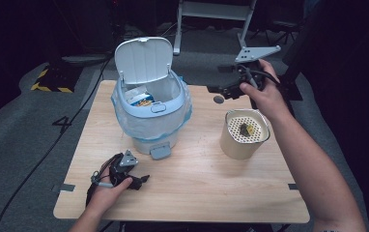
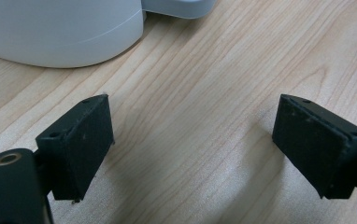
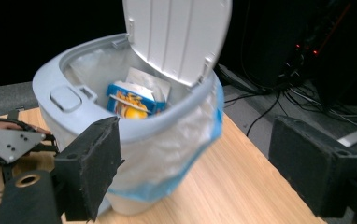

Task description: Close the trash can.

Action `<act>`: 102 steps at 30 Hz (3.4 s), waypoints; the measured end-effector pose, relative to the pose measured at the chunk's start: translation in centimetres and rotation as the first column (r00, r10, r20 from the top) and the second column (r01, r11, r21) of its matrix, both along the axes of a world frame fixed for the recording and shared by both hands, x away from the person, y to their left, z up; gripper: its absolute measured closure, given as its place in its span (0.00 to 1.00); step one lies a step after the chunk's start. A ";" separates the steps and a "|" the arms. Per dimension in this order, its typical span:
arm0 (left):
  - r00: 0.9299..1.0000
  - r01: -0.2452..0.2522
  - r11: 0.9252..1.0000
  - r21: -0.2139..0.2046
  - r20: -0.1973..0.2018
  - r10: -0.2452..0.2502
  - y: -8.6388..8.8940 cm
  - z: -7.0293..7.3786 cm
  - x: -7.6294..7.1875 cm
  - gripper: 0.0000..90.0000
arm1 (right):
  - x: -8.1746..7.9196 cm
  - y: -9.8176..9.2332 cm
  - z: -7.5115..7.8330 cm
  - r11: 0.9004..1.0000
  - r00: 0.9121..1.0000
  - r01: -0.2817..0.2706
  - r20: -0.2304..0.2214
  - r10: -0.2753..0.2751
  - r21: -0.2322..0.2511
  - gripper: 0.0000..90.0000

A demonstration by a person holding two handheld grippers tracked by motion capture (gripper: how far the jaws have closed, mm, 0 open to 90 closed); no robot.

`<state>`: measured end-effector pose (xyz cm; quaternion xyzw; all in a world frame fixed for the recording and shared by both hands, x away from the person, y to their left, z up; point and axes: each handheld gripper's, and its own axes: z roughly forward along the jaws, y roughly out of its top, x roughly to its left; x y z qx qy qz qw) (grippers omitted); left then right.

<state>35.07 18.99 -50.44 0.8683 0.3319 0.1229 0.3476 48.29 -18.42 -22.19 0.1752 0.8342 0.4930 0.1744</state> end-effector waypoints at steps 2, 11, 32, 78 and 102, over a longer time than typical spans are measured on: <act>1.000 0.000 1.000 0.000 0.000 0.000 0.0 0.0 0.0 0.14 | -0.5 -1.4 -0.2 1.000 1.000 0.013 -0.003 -0.013 0.001 0.19; 1.000 -0.007 1.000 0.002 0.000 0.007 0.0 0.0 0.0 0.14 | -2.8 -6.7 -1.8 0.997 0.997 0.073 -0.038 -0.074 -0.022 0.19; 1.000 -0.010 1.000 0.004 0.003 0.010 0.1 0.0 0.0 0.14 | -8.6 -14.0 -9.9 0.971 0.962 0.226 -0.138 -0.236 -0.084 0.18; 0.993 -0.120 0.993 -0.009 0.012 0.120 -0.2 0.1 -0.6 0.22 | -14.4 -16.9 -28.3 0.915 0.892 0.353 -0.222 -0.393 -0.197 0.11; 0.993 -0.098 0.987 -0.130 0.047 0.105 3.6 5.6 -1.3 0.29 | -14.4 -16.9 -28.3 0.917 0.894 0.347 -0.226 -0.386 -0.196 0.11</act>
